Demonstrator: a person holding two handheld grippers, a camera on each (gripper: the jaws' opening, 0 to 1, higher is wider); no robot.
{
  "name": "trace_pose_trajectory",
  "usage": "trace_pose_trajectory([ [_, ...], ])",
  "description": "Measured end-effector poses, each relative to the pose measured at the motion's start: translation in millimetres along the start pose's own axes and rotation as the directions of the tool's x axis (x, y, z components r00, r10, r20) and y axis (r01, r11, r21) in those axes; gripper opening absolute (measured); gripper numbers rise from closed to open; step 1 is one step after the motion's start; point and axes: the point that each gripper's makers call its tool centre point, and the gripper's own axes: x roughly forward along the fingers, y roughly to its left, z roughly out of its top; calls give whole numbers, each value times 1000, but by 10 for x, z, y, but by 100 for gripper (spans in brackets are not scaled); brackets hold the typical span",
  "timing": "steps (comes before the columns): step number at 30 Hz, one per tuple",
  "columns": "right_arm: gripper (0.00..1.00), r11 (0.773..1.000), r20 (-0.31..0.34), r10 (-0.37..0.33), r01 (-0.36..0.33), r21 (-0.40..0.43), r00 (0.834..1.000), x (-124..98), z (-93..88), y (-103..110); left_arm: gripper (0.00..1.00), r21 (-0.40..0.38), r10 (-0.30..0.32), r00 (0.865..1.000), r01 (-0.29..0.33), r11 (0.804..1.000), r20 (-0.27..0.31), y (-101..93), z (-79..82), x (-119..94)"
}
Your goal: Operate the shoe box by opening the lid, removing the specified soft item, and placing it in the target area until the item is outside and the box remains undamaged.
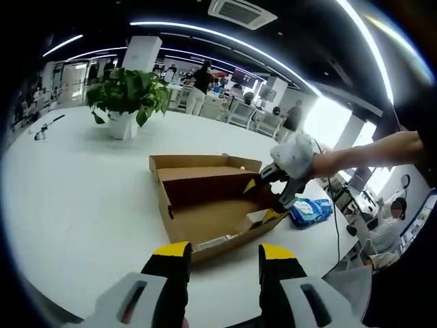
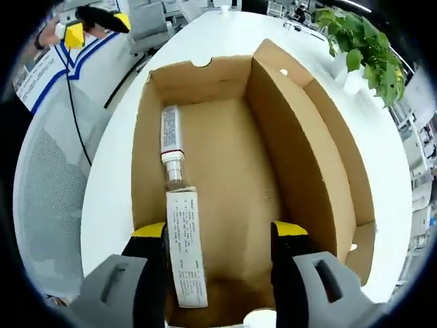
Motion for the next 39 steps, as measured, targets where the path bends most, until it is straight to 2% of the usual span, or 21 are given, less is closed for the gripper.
trace_pose_trajectory([
  [6,48,998,-8,19,-18,60,1000,23,-37,-5,40,-4,3,1000,-3,1000,-1,-16,-14,-15],
  [7,46,996,-20,30,-28,83,999,51,-77,-2,40,-3,2,1000,-2,1000,-2,-11,-20,-10],
  [12,29,995,-38,47,-43,87,998,130,-121,89,40,-5,-3,1000,3,1000,-1,-49,-23,12],
  [17,19,995,-69,42,-36,88,997,196,-181,142,40,-5,-6,1000,6,1000,2,-78,-8,10],
  [24,19,991,-51,26,-19,134,998,172,-166,140,40,-14,1,1000,-1,1000,9,-73,1,-15],
  [28,19,992,-37,15,-10,129,999,145,-145,120,40,-12,-7,1000,7,1000,8,-124,-12,-12],
  [39,18,986,7,-20,18,164,1000,-33,-80,29,40,1,-11,1000,11,1000,13,-111,38,-31],
])
